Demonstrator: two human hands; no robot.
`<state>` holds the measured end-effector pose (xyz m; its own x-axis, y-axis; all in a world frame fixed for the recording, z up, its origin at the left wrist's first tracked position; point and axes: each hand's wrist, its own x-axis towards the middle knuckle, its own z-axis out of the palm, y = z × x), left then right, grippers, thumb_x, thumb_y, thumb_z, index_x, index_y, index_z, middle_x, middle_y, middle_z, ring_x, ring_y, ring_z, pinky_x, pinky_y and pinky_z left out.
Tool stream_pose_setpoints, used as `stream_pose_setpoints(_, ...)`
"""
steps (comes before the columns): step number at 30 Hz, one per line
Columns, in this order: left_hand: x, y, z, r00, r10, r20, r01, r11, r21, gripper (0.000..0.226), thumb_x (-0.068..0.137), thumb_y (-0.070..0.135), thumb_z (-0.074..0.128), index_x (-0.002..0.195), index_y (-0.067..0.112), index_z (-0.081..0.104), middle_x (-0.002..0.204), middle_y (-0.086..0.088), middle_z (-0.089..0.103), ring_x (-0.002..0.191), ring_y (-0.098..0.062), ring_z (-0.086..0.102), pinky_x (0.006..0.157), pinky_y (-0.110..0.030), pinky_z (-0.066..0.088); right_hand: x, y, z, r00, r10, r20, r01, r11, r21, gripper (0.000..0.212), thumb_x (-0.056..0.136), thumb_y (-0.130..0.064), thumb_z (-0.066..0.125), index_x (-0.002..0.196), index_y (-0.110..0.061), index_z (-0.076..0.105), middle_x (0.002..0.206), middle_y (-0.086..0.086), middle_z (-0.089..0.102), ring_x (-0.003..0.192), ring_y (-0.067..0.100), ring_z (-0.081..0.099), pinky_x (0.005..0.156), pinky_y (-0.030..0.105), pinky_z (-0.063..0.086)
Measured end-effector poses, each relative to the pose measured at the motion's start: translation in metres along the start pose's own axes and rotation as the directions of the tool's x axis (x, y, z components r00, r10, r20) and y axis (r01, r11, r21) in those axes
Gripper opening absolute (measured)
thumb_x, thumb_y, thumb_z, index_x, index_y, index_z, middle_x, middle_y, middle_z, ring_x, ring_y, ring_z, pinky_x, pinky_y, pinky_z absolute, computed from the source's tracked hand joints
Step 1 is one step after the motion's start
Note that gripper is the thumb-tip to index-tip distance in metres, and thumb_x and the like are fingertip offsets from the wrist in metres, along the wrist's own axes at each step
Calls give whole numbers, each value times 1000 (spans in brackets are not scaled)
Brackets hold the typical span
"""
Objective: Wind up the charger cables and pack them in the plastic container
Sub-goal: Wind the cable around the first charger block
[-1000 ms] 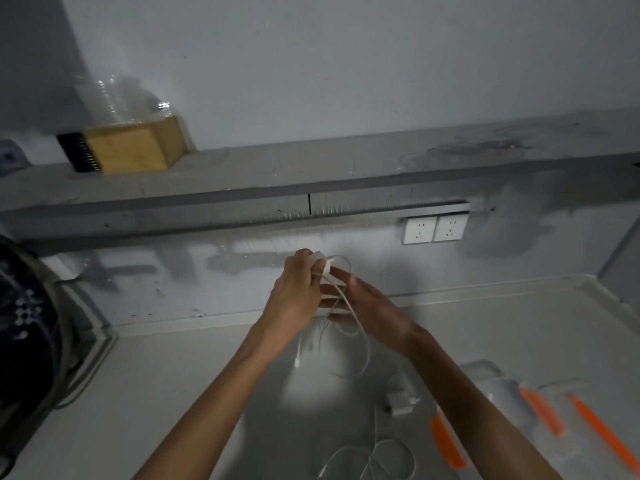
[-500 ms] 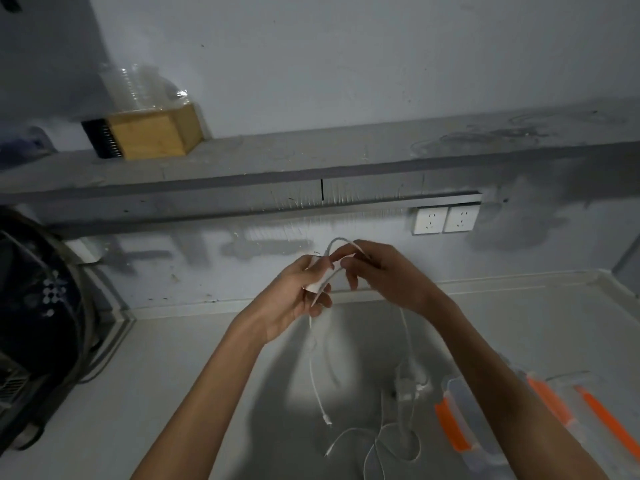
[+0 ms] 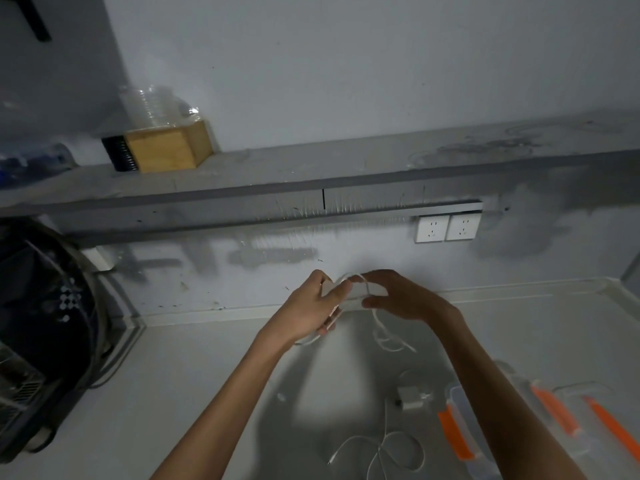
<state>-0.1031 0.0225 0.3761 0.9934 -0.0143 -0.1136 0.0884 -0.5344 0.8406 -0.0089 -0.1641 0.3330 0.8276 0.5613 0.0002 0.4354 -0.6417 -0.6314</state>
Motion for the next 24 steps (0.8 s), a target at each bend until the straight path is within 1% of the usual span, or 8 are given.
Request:
stream_pose_setpoints(3, 2, 12, 4, 999, 21, -34, -17, 995, 98, 48, 92, 58, 45, 93, 10, 45, 78, -13, 67, 69, -27, 67, 73, -39, 54, -6, -16, -9, 984, -176, -44, 181, 952, 246, 38, 96, -17, 54, 133, -21, 53, 132, 1, 61, 120, 11, 56, 105, 29, 41)
stream_pose_setpoints(6, 0, 17, 3, 998, 37, 44, -34, 998, -57, 47, 98, 46, 44, 92, -1, 51, 77, -14, 57, 65, -21, 53, 63, -32, 45, -11, -27, -19, 954, -222, -203, 291, 846, 446, 29, 97, 0, 47, 119, -8, 65, 96, 22, 69, 84, 27, 66, 80, 27, 56)
stream_pose_setpoints(9, -3, 22, 2, 989, 35, 146, 20, 935, -355, 26, 101, 23, 46, 112, 0, 51, 88, -14, 59, 70, -19, 55, 61, -29, 46, -15, -29, -27, 900, -225, -373, 367, 854, 370, 29, 96, 1, 48, 110, -13, 70, 78, 9, 67, 61, 14, 53, 58, 22, 48)
stream_pose_setpoints(11, -3, 33, 4, 984, 87, 158, -4, 887, -461, 15, 98, 8, 50, 110, 2, 55, 88, -13, 61, 70, -19, 60, 62, -29, 49, -22, -33, -36, 857, -237, -457, 405, 858, 315, 28, 95, 1, 50, 109, -13, 70, 74, 2, 64, 54, 8, 46, 52, 18, 41)
stream_pose_setpoints(15, -3, 77, 17, 952, 272, 144, -174, 863, -475, 21, 92, 10, 61, 112, 4, 62, 89, -4, 68, 78, -16, 66, 73, -25, 55, -43, -45, -77, 746, -257, -615, 444, 880, 170, 22, 94, -6, 54, 107, -12, 70, 79, 4, 68, 62, 7, 57, 57, 20, 45)
stream_pose_setpoints(18, 4, 109, 34, 930, 364, 55, -297, 830, -472, 28, 89, 8, 66, 116, 6, 64, 99, -7, 71, 89, -17, 68, 77, -25, 58, -63, -42, -118, 653, -254, -713, 438, 895, 82, 15, 91, -9, 59, 97, -12, 73, 77, -12, 69, 66, 7, 62, 61, 21, 48)
stream_pose_setpoints(21, 17, 136, 54, 907, 419, -24, -384, 806, -451, 32, 86, 4, 67, 118, 7, 65, 109, -16, 70, 93, -19, 68, 78, -26, 58, -76, -24, -152, 673, -225, -705, 383, 921, 70, 16, 93, -11, 56, 91, -14, 72, 74, -8, 68, 59, 15, 57, 58, 24, 45)
stream_pose_setpoints(24, 25, 159, 72, 900, 436, 11, -366, 767, -526, 32, 88, 2, 64, 120, 4, 63, 114, -20, 68, 98, -25, 68, 84, -35, 59, -88, -4, -179, 696, -192, -692, 372, 921, 118, 17, 94, -9, 54, 92, -8, 70, 73, 1, 66, 58, 10, 54, 58, 21, 43)
